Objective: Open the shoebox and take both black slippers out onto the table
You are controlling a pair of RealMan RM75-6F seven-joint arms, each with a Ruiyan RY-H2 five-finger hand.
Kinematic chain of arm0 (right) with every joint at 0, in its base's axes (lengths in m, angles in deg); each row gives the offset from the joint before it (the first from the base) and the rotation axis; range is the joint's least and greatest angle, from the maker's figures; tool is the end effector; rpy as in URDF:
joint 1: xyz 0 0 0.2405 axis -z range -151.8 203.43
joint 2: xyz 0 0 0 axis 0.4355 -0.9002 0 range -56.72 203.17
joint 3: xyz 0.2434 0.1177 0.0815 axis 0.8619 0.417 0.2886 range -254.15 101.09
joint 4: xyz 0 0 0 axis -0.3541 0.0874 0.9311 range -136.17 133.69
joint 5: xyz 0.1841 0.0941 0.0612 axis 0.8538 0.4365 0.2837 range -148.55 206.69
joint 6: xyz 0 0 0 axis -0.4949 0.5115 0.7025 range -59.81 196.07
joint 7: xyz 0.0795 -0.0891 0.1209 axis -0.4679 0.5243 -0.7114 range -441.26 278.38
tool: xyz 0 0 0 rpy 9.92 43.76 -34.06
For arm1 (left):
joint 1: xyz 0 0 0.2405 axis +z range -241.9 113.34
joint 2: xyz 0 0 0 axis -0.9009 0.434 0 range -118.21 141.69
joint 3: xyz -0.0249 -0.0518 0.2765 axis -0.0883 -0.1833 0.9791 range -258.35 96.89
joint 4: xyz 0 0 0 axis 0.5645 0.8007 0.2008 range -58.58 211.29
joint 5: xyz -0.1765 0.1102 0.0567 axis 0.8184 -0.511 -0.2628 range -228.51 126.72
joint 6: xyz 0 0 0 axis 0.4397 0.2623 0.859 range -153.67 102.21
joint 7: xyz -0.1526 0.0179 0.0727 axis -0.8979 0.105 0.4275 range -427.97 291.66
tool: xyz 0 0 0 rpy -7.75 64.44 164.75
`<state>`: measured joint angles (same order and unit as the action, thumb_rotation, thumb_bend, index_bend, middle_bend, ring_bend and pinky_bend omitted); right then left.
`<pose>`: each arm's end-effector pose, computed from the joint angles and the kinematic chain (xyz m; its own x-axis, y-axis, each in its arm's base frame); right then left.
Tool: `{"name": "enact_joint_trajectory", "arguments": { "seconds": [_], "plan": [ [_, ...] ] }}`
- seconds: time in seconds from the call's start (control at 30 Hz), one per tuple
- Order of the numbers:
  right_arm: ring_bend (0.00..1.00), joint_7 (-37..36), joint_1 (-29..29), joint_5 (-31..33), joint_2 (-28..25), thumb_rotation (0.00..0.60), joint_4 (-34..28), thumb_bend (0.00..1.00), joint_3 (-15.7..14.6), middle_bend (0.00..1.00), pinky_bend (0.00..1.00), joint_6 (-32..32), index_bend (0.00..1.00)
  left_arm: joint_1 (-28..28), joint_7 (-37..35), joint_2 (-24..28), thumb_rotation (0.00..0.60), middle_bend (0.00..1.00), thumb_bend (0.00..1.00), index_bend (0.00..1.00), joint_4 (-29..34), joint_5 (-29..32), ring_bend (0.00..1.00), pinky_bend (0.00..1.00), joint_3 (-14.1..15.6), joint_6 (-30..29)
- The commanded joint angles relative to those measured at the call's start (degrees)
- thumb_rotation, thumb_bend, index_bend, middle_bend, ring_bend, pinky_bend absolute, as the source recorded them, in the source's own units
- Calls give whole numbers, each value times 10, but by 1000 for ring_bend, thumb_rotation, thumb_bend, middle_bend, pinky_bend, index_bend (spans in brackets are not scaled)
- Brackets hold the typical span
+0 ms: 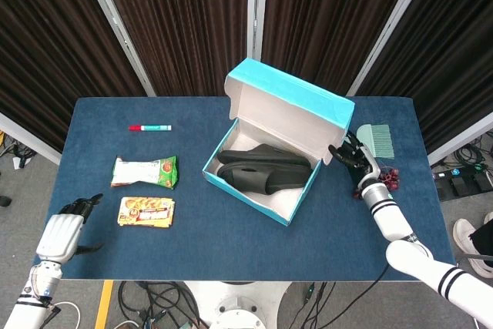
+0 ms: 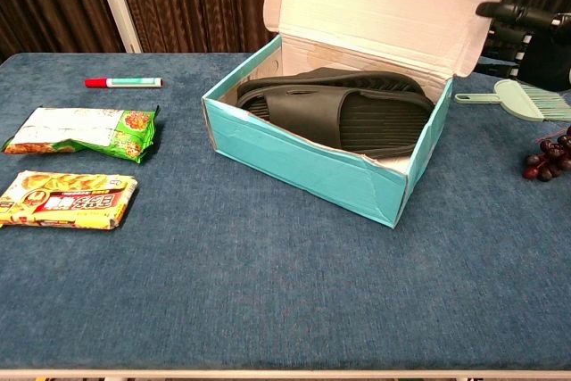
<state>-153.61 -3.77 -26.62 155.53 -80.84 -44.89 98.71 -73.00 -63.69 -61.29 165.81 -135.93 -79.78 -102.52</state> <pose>-0.2511 -0.4219 0.0377 -0.9732 -0.0461 0.2253 -0.2249 0.3939 -0.8912 -0.3327 0.2135 0.0820 0.3800 0.1944 0.9043 0.9250 -0.0739 -0.3728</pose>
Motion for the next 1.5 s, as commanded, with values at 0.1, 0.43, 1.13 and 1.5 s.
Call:
{"name": "enact_joint_trajectory", "arguments": {
  "seconds": [0.1, 0.43, 1.13, 1.5],
  "plan": [
    [1, -86, 35, -41, -3, 600, -3, 4, 49, 269, 15, -28, 0, -2, 0, 0, 600, 210, 0, 116, 2, 0, 171, 289, 0, 2],
    [0, -13, 79, -115, 10, 600, 10, 0, 32, 40, 0, 117, 0, -1, 1, 0, 600, 209, 0, 116, 4, 0, 171, 289, 0, 0],
    [0, 312, 91, -84, -1, 600, -78, 62, -3, 57, 0, 326, 0, -2, 4, 1, 600, 209, 0, 115, 13, -15, 171, 305, 3, -10],
    [0, 530, -44, -70, 62, 600, -66, 156, -51, 153, 62, 254, 0, 2, -5, 0, 600, 209, 0, 116, 1, -8, 171, 305, 4, -9]
  ]
}}
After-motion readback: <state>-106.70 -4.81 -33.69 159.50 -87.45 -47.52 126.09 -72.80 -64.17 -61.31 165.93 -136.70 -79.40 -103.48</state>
